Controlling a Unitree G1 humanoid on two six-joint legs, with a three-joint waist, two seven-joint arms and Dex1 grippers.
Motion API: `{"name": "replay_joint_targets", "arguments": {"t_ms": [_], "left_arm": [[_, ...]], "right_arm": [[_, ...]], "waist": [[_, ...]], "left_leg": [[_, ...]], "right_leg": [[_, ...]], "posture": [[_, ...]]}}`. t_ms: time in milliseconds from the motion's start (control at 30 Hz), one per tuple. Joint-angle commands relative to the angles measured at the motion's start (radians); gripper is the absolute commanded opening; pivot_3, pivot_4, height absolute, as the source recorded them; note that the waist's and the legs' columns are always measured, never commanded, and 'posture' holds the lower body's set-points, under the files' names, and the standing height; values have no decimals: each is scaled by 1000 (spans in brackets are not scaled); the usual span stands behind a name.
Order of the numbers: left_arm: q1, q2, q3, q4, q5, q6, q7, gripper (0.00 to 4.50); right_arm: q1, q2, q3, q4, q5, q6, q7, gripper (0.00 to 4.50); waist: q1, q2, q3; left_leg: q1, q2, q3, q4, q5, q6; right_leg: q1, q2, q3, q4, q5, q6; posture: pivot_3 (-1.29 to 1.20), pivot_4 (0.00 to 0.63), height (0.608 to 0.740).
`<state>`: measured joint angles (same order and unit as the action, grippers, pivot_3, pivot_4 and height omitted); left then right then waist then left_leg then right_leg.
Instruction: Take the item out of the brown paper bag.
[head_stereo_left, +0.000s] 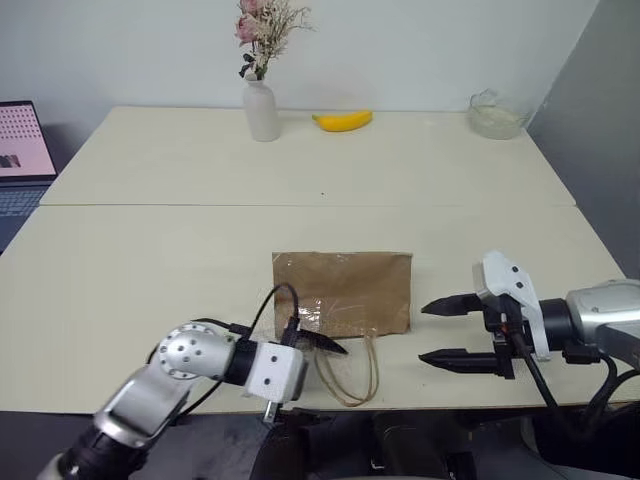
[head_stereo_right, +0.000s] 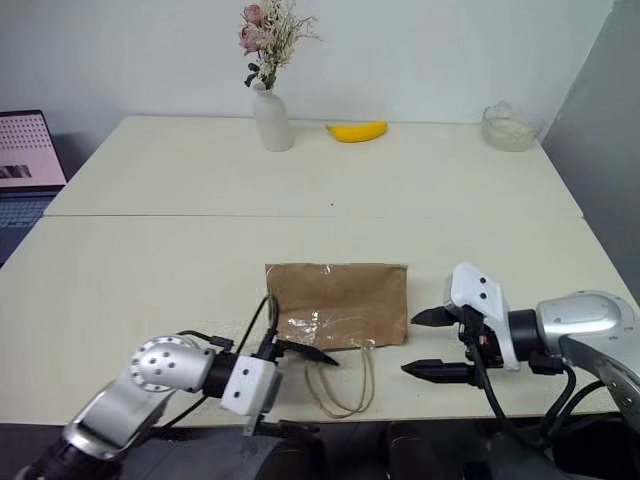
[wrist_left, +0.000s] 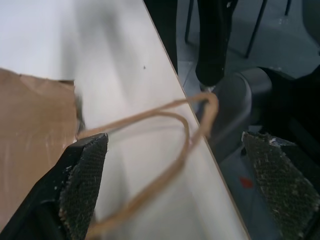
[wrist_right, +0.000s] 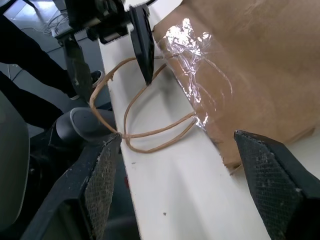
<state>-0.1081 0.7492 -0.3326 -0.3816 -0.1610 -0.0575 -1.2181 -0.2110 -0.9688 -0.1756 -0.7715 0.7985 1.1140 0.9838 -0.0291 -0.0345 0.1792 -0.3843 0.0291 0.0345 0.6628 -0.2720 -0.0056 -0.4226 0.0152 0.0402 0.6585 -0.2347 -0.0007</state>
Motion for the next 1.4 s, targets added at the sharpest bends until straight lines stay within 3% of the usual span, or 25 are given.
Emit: {"name": "replay_joint_targets", "arguments": {"t_ms": [33,167,267,467,667,767,867,1167,1367,1400], "left_arm": [[-45,-59,-36,30,47,-48,40,4500],[-54,-85,-50,45,58,-67,43,4500],[-56,-89,-41,45,43,-63,43,3891],[-33,-88,-8,4,-34,28,53,1919],[-86,-115,62,-22,-139,201,119,25],[-114,-111,81,-23,-173,250,116,25],[-150,-104,89,5,-175,254,100,25],[-188,-111,124,-14,-223,340,124,25],[-192,-120,130,-28,-229,368,140,25],[-195,-122,130,-28,-230,370,144,0]], "right_arm": [[21,-28,-33,-42,38,1,-29,3764],[71,-54,-27,-71,59,-10,-34,3764],[117,-80,-21,-79,49,-37,-26,3813],[219,-106,-2,-111,42,-96,-15,3813],[235,-54,125,-135,1,-162,-65,3813],[189,-7,231,-131,-42,-170,-114,3813],[106,116,407,-87,-108,-150,-195,3813],[-46,412,669,88,-261,-120,-378,3813],[-61,443,760,121,-340,-131,-400,3813],[-60,444,767,123,-348,-131,-404,3434]], "waist": [[0,0,0],[-1,-1,0],[0,-1,0],[0,-1,0],[0,-2,-1],[-2,-2,-1],[-4,-4,-1],[-3,-5,-2],[-2,-5,-2],[-2,-5,-2]], "left_leg": [[0,0,0,0,0,0],[0,0,0,0,0,0],[0,0,-1,0,0,0],[0,0,-1,0,0,0],[0,0,-2,1,0,0],[0,0,-2,1,0,0],[1,0,-1,1,0,0],[0,0,-2,1,0,0],[0,0,-2,1,0,0],[0,0,-2,1,0,0]], "right_leg": [[0,0,0,0,0,0],[0,0,0,0,0,0],[0,0,-1,0,0,1],[1,0,-1,0,0,1],[1,0,-1,0,0,1],[1,1,-2,0,0,1],[1,1,-1,0,0,1],[1,1,-1,1,0,2],[1,0,-1,0,0,2],[1,0,-1,0,0,2]], "posture": [[0,150,740],[0,150,740],[0,150,740],[0,150,740],[0,150,740],[0,150,740],[0,150,740],[0,150,740],[0,150,740],[0,150,740]]}}
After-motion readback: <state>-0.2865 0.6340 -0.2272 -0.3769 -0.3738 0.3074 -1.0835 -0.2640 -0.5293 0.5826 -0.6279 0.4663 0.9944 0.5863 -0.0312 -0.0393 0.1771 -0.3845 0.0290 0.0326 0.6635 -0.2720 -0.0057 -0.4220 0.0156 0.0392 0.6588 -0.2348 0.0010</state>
